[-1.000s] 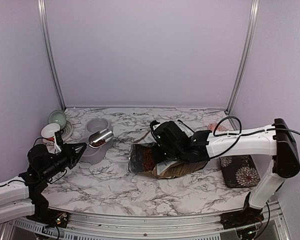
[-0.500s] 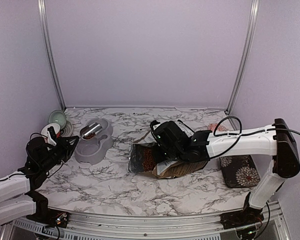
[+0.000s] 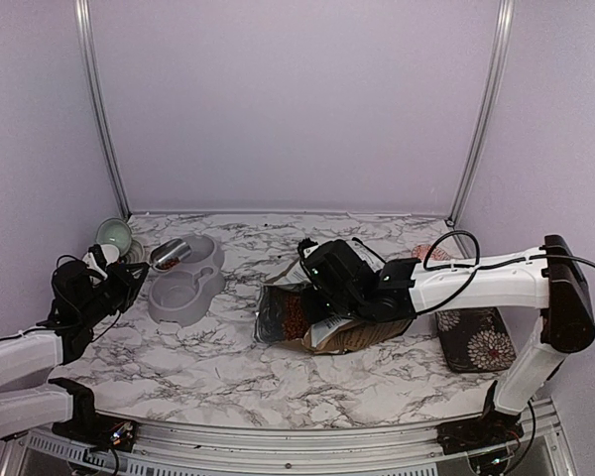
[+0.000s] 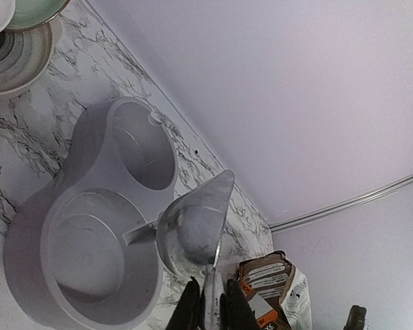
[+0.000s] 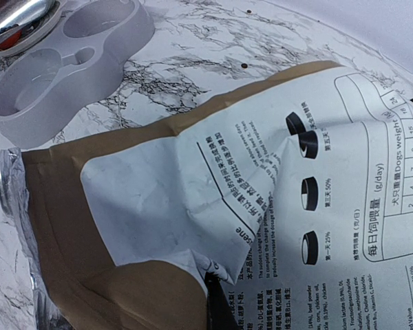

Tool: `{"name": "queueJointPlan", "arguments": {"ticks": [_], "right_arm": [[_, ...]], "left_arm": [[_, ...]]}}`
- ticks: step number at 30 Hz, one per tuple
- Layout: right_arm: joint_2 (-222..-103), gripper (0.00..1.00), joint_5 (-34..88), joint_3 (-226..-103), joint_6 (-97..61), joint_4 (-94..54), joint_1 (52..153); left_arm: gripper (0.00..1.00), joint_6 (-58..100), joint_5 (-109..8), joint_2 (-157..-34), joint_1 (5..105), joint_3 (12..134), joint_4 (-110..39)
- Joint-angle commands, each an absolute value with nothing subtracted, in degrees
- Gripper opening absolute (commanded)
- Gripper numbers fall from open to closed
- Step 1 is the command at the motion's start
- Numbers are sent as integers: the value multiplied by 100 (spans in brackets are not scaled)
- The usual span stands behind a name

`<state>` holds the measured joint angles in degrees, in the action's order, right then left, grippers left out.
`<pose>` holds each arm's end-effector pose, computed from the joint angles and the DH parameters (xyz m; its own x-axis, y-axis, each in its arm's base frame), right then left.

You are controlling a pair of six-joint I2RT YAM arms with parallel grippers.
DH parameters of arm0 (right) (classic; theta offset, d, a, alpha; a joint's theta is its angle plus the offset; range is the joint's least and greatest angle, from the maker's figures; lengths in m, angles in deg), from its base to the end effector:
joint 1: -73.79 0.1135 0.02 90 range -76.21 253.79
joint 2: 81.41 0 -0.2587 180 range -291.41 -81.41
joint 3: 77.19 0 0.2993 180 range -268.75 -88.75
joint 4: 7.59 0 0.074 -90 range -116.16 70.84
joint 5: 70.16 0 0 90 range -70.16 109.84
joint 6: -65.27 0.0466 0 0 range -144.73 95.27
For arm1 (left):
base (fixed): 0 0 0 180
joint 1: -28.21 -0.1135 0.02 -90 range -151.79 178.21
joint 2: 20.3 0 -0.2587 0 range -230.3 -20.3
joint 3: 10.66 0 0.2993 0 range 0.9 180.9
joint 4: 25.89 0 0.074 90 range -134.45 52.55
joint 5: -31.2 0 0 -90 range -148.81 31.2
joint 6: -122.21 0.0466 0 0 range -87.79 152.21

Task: Serve the pet food
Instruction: Place the pet food in the pet food bowl.

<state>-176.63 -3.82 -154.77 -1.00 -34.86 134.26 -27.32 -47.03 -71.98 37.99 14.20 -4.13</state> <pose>0.2190 0.3487 0.1981 -0.5829 -0.2812 -0.7624 -0.4613 0.8869 0.0256 0.2407 -0.0511 0.1709 -0.3600 -0.7942 -0.4896 0.1109 0.4846 -0.8677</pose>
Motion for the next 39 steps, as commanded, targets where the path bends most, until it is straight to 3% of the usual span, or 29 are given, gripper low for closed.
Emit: {"name": "queueJointPlan", "arguments": {"ticks": [1,39], "right_arm": [[-17449,0,-916,-15523,-121,-3516,13233],[-17435,0,-994,-15474,-119,-3559,13233]], "left_arm": [[0,-2535,-4556,-7406,3641,1699,24],[0,-1197,-5231,-9808,3458,3055,289]]}}
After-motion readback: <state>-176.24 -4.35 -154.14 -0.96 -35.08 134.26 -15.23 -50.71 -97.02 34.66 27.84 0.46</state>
